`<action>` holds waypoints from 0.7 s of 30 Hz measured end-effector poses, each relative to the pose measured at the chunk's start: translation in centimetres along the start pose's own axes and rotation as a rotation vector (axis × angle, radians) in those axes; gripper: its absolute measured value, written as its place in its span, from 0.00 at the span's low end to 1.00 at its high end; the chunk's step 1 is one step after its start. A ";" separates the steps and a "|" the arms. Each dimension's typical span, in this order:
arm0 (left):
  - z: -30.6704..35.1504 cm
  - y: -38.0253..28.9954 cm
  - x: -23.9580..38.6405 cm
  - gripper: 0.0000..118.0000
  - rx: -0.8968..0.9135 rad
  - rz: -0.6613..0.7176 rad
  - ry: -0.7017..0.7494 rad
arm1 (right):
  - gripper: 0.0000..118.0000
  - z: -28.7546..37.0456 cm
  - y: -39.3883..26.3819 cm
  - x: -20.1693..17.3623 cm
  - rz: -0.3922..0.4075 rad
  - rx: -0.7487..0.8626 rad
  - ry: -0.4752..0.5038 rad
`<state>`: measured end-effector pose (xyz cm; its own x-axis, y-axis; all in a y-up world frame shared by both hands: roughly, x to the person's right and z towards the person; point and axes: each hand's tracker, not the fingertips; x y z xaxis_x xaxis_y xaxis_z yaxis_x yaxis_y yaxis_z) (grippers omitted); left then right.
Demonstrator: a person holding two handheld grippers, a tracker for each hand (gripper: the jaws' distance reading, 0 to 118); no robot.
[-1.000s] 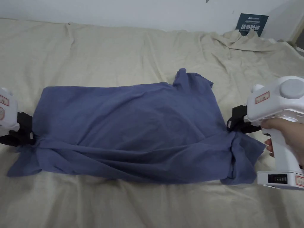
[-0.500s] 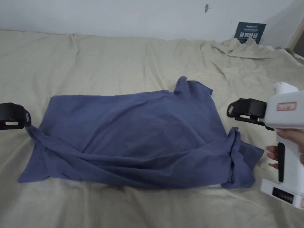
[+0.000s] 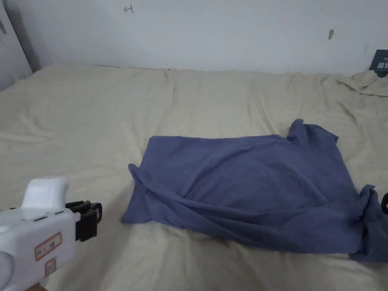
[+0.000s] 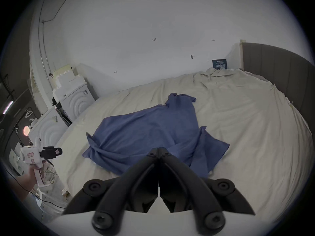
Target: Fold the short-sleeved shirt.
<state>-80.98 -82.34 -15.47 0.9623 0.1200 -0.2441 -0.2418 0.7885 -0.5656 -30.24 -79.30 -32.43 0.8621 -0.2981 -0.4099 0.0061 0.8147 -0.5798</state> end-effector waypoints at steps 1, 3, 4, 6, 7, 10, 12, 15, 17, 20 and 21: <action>0.1 0.0 0.0 0.00 -0.002 0.008 -0.010 | 0.01 0.3 -0.1 -0.6 0.008 -0.001 -0.003; -0.5 0.4 0.0 0.00 -0.019 0.005 -0.019 | 0.01 0.6 -0.1 -1.0 0.022 -0.005 0.013; -1.5 1.0 -0.2 0.00 -0.070 0.006 -0.046 | 0.01 0.8 0.0 -1.3 0.026 -0.006 0.022; -4.8 2.4 -0.7 0.00 -0.238 0.035 -0.063 | 0.01 0.8 0.3 -1.7 0.033 -0.016 0.035; -6.6 2.9 -0.9 0.00 -0.306 0.036 -0.073 | 0.01 0.5 0.3 -1.5 0.036 -0.021 0.040; -10.8 3.7 -0.3 0.00 -0.349 0.001 -0.098 | 0.01 0.1 0.6 -1.6 0.035 -0.040 0.051; -13.2 4.4 0.2 0.00 -0.354 0.001 -0.077 | 0.01 -0.2 0.4 -1.2 0.023 -0.050 0.052; -15.6 5.1 0.8 0.37 -0.391 -0.027 -0.025 | 0.01 -0.5 0.3 -0.7 -0.004 -0.076 0.056; -16.9 5.4 0.6 0.66 -0.427 -0.018 -0.035 | 0.01 -0.8 0.2 -0.5 0.002 -0.089 0.057; -18.0 5.1 0.9 0.74 -0.476 -0.046 0.022 | 0.01 -1.3 -0.1 -0.2 0.043 -0.102 0.047; -18.6 4.7 1.2 0.80 -0.504 -0.066 0.042 | 0.01 -1.4 -0.1 -0.2 0.057 -0.103 0.045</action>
<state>-83.26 -89.68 -33.08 0.9743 0.0469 -0.2204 -0.2203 0.4031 -0.8882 -31.16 -79.97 -33.27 0.8361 -0.2766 -0.4738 -0.0966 0.7760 -0.6233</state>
